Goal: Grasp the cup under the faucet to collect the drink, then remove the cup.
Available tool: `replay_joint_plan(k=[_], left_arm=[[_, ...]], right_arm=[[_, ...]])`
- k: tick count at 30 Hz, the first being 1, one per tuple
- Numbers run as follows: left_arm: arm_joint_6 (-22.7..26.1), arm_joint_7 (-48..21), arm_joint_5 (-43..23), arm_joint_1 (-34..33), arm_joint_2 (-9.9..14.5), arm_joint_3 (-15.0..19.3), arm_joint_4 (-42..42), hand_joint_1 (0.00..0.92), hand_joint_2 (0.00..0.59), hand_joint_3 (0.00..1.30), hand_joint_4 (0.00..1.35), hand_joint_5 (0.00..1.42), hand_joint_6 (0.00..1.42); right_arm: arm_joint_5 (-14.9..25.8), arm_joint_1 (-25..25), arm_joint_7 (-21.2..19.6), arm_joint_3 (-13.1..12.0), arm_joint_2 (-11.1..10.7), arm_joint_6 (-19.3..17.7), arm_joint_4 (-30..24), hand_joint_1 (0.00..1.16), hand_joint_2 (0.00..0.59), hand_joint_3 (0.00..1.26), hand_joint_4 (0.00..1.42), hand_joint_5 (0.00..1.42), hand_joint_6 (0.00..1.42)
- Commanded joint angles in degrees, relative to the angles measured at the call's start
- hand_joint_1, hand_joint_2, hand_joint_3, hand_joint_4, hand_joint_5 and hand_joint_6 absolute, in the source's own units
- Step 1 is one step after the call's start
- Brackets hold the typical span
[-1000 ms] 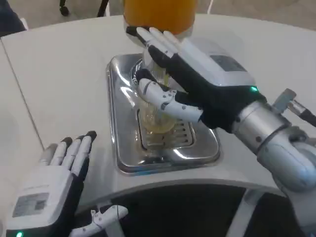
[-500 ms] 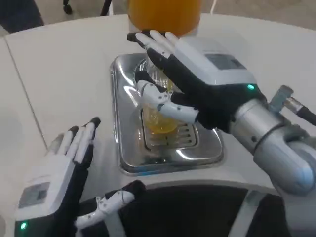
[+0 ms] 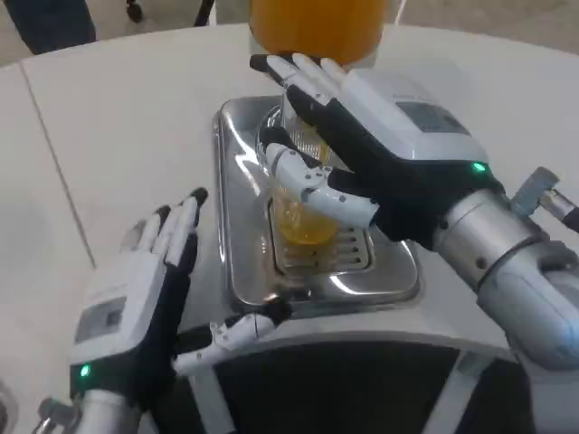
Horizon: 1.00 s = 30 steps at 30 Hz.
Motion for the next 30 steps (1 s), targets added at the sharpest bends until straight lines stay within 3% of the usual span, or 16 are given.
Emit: replay_joint_plan(k=[1,13,16,19,23,27,30], left_arm=[[1.5,1.4,0.8,-2.2,-0.9,-0.9,2.4,0.162,0.058,0.00,0.00,0.00,0.00],[2.2,2.5,0.5,-6.2,-1.1,-2.5,6.0,0.164,0.057,0.00,0.00,0.00,0.00],[2.1,2.7,0.4,-6.8,-1.2,-3.0,6.6,0.164,0.057,0.00,0.00,0.00,0.00],[2.0,2.9,0.3,-7.3,-1.2,-3.3,7.1,0.164,0.057,0.00,0.00,0.00,0.00],[1.6,3.2,-0.1,-7.8,-1.1,-3.6,7.6,0.104,0.059,0.00,0.00,0.00,0.00],[1.4,4.3,-0.3,-7.9,-1.4,-3.7,7.9,0.062,0.052,0.00,0.00,0.00,0.00],[1.5,4.5,-0.3,-8.2,-1.3,-4.1,8.2,0.060,0.052,0.00,0.00,0.00,0.00]], right_arm=[[2.0,2.5,1.8,0.3,0.1,-1.0,2.9,0.00,0.586,0.06,0.00,0.00,0.00],[3.0,3.7,1.4,-1.5,1.0,-1.3,2.5,0.00,0.586,0.06,0.00,0.00,0.00],[5.9,5.1,0.6,-4.6,4.6,3.2,1.8,0.00,0.586,0.06,0.00,0.00,0.00],[9.6,7.3,-2.1,-9.3,8.3,6.9,-0.5,0.00,0.586,0.06,0.00,0.00,0.00],[11.3,10.7,-6.7,-13.3,9.9,7.5,-4.6,0.04,0.586,0.03,0.00,0.00,0.00],[9.9,12.9,-7.5,-14.2,6.7,5.4,-9.9,0.05,0.586,0.03,0.00,0.00,0.00],[8.8,13.8,-4.8,-14.1,2.5,5.3,-13.3,0.05,0.586,0.03,0.00,0.00,0.00]])
